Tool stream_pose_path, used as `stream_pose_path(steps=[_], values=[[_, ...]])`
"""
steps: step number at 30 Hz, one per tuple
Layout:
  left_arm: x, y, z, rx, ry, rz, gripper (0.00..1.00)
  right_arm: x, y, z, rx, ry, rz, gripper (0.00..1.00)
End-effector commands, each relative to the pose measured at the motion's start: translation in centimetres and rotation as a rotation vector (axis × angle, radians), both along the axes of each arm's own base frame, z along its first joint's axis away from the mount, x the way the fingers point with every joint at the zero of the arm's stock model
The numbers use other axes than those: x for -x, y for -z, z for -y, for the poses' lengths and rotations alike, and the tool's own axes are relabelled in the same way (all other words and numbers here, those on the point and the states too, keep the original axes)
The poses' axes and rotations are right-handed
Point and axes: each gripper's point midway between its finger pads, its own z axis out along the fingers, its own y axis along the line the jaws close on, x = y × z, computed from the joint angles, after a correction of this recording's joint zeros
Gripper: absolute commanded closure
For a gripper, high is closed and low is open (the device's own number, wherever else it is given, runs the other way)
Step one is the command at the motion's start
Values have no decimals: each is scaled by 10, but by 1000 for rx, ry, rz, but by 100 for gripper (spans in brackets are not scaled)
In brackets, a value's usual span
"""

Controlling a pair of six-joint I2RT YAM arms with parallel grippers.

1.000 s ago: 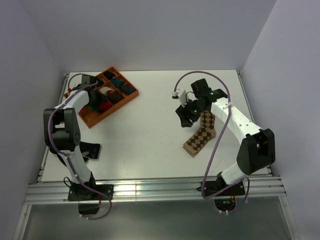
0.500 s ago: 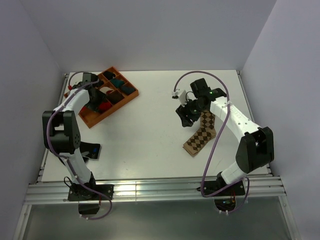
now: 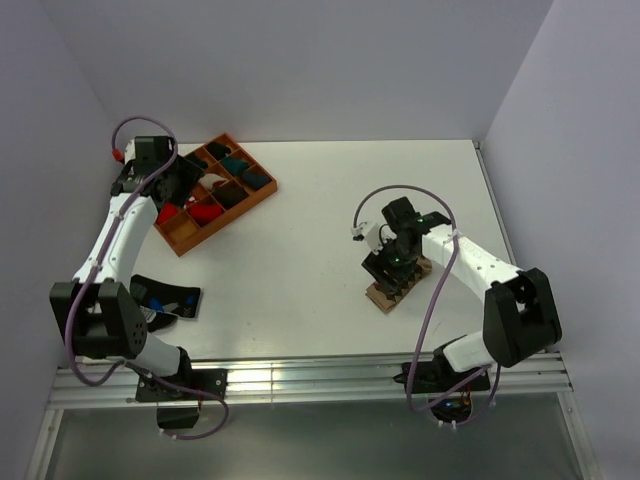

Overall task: Roll the socks
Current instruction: Place the sock in the storage box, then roll the sock at the center of the board.

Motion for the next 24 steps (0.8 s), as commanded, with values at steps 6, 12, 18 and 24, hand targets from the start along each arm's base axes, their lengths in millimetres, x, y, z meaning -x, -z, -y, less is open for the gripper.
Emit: stream_pose_path(steps=[6, 12, 18, 24], values=[[26, -68, 43, 48, 211, 215, 38, 13, 2, -25, 59, -47, 107, 32], [48, -92, 55, 69, 285, 314, 37, 6, 17, -28, 138, -8, 139, 32], [64, -97, 63, 89, 337, 355, 38, 6, 29, -34, 168, -2, 124, 32], [74, -97, 65, 84, 357, 365, 38, 14, 38, -43, 192, -10, 110, 32]])
